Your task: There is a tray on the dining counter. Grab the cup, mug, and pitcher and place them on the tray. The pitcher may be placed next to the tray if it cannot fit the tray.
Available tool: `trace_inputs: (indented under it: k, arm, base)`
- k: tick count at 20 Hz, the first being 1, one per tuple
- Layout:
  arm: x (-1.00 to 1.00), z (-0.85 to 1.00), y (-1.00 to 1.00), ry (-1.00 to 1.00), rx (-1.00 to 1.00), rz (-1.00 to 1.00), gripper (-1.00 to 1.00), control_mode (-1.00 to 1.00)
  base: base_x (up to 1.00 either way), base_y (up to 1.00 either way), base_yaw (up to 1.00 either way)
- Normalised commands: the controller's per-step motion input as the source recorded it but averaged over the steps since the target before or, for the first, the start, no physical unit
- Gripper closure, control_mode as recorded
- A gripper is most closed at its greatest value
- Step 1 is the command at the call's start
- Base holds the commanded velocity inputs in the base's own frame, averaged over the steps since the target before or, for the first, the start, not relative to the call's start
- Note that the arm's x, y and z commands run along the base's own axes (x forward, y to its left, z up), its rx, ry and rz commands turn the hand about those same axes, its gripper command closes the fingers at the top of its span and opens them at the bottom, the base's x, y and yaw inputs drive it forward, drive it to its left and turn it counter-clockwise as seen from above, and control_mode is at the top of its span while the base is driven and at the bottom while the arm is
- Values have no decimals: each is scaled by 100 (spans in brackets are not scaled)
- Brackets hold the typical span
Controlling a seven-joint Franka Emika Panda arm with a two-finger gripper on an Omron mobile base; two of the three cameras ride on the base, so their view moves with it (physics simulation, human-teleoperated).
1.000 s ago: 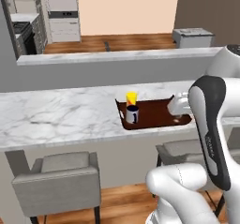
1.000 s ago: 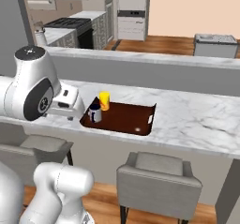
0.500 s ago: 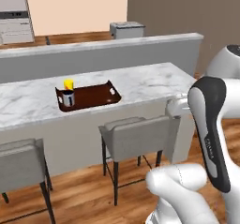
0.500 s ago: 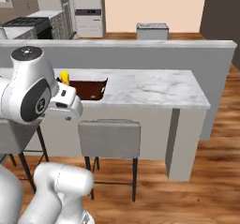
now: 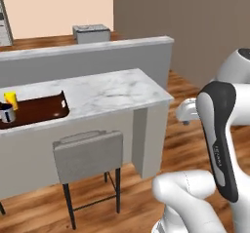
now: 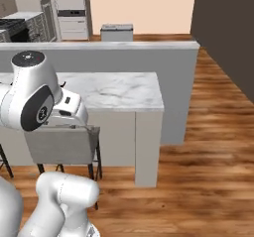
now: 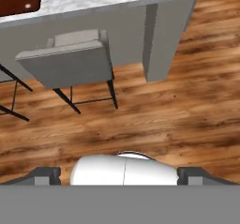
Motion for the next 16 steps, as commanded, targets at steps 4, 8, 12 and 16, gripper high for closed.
trace_inputs:
  k: [4, 8, 12, 16]
  arm:
    - [0, 0, 0, 0, 0, 0, -100, 100]
    - [0, 0, 0, 0, 0, 0, -100, 100]
    - [0, 0, 0, 0, 0, 0, -100, 100]
    - [0, 0, 0, 0, 0, 0, -100, 100]
  base:
    - [55, -100, 29]
    - [56, -100, 30]
    - [54, -100, 28]
    - [55, -100, 23]
